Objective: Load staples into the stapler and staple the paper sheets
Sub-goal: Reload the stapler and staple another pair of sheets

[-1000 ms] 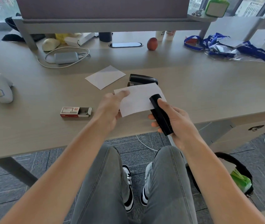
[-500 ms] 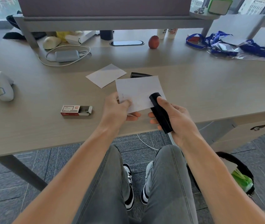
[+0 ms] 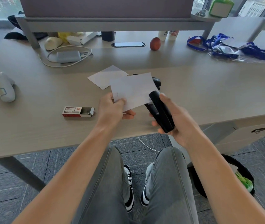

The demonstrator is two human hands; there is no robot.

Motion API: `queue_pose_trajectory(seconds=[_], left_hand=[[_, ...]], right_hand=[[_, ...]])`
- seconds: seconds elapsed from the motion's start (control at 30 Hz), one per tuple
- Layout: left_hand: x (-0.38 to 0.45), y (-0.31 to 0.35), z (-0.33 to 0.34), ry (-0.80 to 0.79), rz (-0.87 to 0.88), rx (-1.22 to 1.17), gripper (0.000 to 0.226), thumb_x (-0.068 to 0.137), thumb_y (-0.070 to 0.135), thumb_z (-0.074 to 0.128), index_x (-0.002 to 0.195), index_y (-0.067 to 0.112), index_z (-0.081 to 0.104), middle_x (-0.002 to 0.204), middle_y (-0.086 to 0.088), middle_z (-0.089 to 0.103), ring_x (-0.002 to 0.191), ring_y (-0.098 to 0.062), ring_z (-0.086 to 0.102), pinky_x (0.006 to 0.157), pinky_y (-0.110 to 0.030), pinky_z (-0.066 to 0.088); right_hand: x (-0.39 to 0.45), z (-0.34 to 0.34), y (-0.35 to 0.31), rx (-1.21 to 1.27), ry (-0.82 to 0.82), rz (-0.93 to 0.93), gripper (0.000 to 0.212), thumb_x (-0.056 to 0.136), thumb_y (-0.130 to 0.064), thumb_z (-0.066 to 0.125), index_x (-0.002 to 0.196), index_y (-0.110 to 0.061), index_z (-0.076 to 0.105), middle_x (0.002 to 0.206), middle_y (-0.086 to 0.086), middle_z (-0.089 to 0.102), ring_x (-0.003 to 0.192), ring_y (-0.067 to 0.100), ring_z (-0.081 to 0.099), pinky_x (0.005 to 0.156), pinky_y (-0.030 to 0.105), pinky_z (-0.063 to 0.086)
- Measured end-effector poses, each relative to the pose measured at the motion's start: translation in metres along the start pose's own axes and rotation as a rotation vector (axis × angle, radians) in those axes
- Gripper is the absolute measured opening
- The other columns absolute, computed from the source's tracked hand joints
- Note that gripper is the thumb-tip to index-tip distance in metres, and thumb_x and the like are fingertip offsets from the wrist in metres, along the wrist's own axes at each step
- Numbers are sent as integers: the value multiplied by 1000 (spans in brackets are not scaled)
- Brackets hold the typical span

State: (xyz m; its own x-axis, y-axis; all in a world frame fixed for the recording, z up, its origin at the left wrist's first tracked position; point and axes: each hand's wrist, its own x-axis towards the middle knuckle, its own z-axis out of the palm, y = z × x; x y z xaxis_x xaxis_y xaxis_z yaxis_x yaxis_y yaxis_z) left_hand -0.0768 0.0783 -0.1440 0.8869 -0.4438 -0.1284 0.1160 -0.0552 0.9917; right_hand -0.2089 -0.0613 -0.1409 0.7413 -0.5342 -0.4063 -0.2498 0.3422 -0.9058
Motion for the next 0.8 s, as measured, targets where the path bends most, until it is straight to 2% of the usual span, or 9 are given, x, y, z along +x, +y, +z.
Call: queue_pose_trajectory(seconds=[0.07,0.13,0.23,0.3,0.37,0.47,0.57,0.67,0.8], left_hand=[[4,0,-5,48,-2,-10,21,98,-1,44,113,4,59,88,-18,71,59,-26,71,55,-35,61],[8,1,-11,84,-6,-34,26,97,-2,41,116,5,57,93,-20,70,58,-23,71,55,-32,60],[15,2,-19,127,-17,-100,30,97,-3,41,121,2,58,96,-19,69,59,-21,69,55,-30,60],[17,3,-23,137,-29,-153,28,97,-3,43,118,0,60,95,-18,69,59,-20,69,53,-27,58],[18,4,-26,129,-40,-196,23,97,-2,46,111,1,64,92,-15,70,58,-19,69,52,-25,56],[18,5,-29,106,-64,-244,17,97,-1,51,100,4,67,83,-11,70,55,-18,68,50,-23,55],[17,7,-30,79,-77,-231,14,96,0,54,97,4,67,74,-10,68,52,-18,65,47,-24,54],[16,7,-32,49,-75,-185,14,95,2,56,90,6,68,64,-6,66,50,-18,63,46,-27,54],[12,9,-29,32,-93,-148,13,93,3,59,87,9,70,72,-4,70,49,-19,62,46,-29,54]], right_hand=[[2,-3,0,-96,19,-41,43,83,-40,81,106,-4,75,84,11,71,63,16,68,45,27,50],[7,-5,1,-292,77,-99,27,82,-29,81,100,-10,78,79,7,67,61,12,65,50,27,53],[15,-4,2,-697,234,-235,16,78,-38,74,77,-22,76,60,-5,56,57,14,52,55,26,42],[21,-1,0,-832,291,-330,15,77,-41,70,70,-28,70,61,-9,54,58,15,51,54,26,35],[29,3,-2,-887,300,-383,8,79,-43,67,83,-37,72,80,-7,57,69,13,55,58,26,36],[46,3,-2,-1009,292,-432,21,86,-32,69,106,-27,75,92,-5,57,78,19,54,61,29,34],[56,1,-3,-1037,250,-486,40,87,-23,70,126,-24,67,106,-4,63,95,20,56,75,28,34],[56,-3,-3,-961,283,-616,62,81,-26,75,140,-26,55,125,-4,64,110,16,61,87,29,43],[35,-10,-5,-770,295,-952,59,85,-15,80,139,-24,59,131,-5,58,95,8,64,82,19,49]])
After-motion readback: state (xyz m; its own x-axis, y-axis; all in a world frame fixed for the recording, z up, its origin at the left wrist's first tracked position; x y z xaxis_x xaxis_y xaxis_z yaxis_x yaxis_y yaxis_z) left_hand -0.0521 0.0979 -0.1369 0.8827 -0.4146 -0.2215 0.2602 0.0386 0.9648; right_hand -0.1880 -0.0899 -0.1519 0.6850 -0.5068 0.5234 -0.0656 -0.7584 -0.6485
